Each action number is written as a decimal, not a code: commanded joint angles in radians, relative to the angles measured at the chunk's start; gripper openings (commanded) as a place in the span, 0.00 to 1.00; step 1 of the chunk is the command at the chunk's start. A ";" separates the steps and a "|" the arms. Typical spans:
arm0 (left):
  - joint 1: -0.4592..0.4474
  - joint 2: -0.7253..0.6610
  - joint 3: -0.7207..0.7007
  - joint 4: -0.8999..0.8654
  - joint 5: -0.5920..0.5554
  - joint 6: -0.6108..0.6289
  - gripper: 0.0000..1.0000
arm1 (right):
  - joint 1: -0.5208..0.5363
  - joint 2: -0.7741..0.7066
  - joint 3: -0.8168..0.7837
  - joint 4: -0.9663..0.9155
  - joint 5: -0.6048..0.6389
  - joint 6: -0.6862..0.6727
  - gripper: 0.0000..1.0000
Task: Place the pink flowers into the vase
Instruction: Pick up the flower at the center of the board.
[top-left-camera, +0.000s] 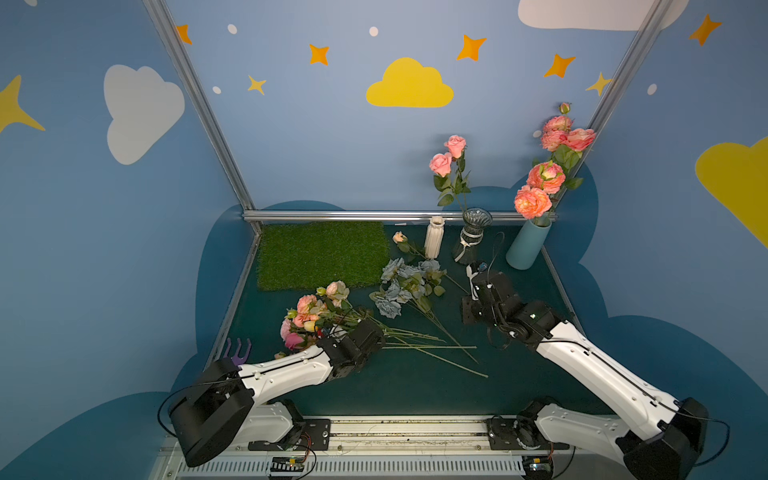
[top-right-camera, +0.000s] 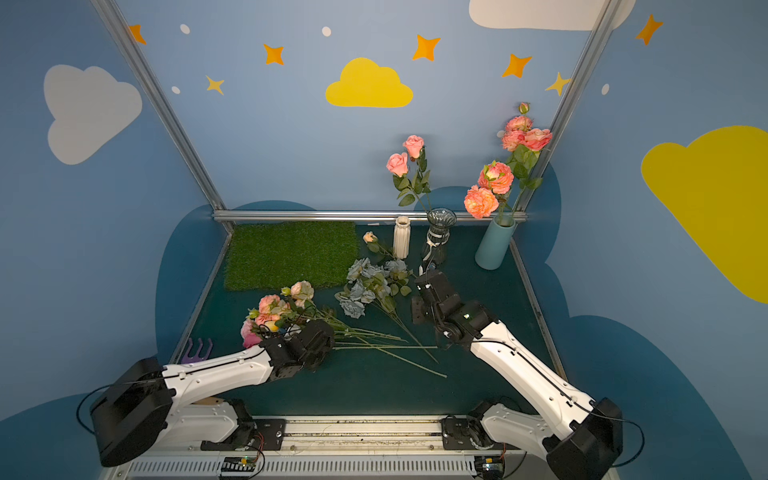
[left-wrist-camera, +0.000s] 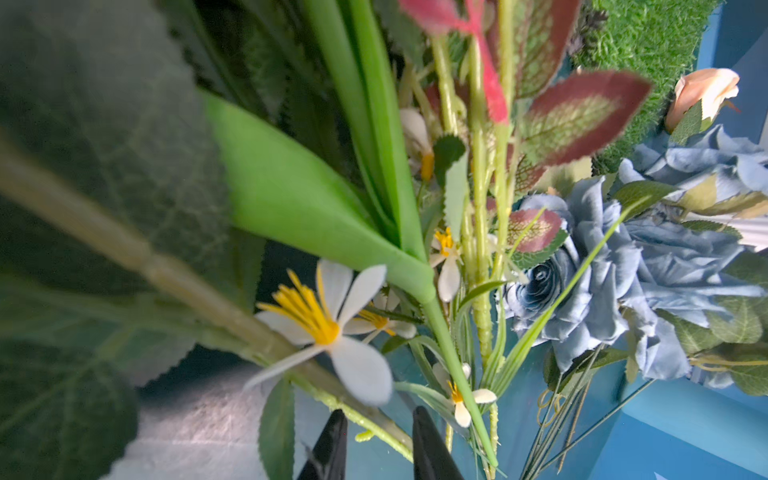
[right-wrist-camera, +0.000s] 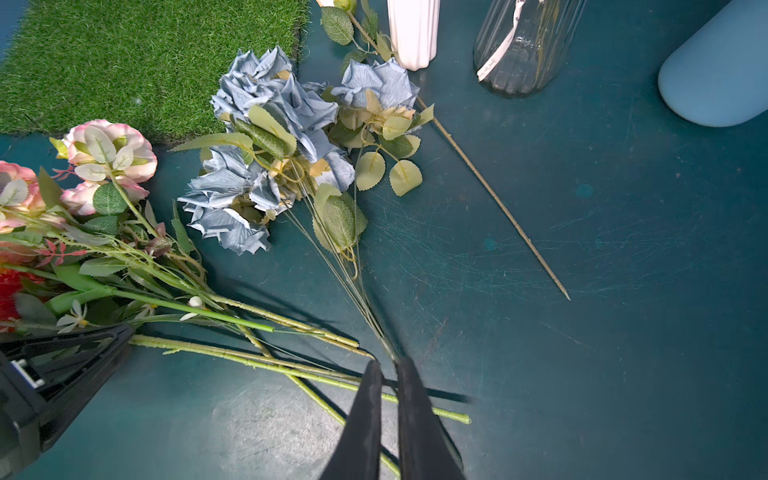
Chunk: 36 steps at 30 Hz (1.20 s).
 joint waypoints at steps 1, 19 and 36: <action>0.002 0.007 -0.017 0.021 -0.006 0.003 0.27 | -0.005 -0.020 -0.014 0.013 -0.006 0.006 0.12; 0.042 0.067 -0.018 0.140 -0.002 0.097 0.13 | -0.008 -0.021 -0.019 0.022 -0.026 0.004 0.12; -0.058 0.038 0.359 -0.210 -0.172 0.359 0.04 | -0.019 -0.040 -0.003 0.005 0.009 -0.002 0.12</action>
